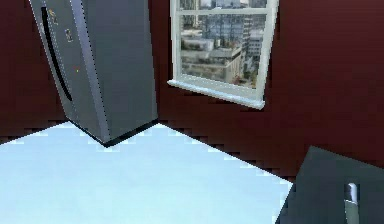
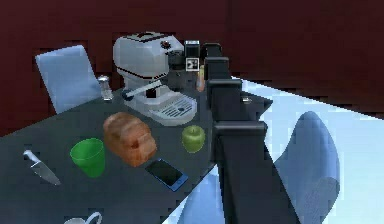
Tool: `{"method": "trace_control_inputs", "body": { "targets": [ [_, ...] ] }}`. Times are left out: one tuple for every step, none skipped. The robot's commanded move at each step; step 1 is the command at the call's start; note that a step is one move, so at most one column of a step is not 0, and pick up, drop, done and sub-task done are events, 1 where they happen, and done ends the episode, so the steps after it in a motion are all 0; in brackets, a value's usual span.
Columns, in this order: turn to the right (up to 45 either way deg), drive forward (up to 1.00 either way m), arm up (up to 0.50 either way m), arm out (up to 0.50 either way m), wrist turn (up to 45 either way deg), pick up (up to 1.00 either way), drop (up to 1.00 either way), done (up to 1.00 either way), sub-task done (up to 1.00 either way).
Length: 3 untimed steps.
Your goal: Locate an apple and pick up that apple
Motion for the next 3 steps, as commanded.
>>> {"method": "trace_control_inputs", "body": {
  "targets": [
    [0.0,0.00,0.00,0.00,45.0,0.00,0.00,0.00,0.00],
    [0.0,0.00,0.00,0.00,9.0,0.00,0.00,0.00,0.00],
    [0.0,0.00,-0.26,0.00,0.0,0.00,0.00,0.00,0.00]
  ]
}}
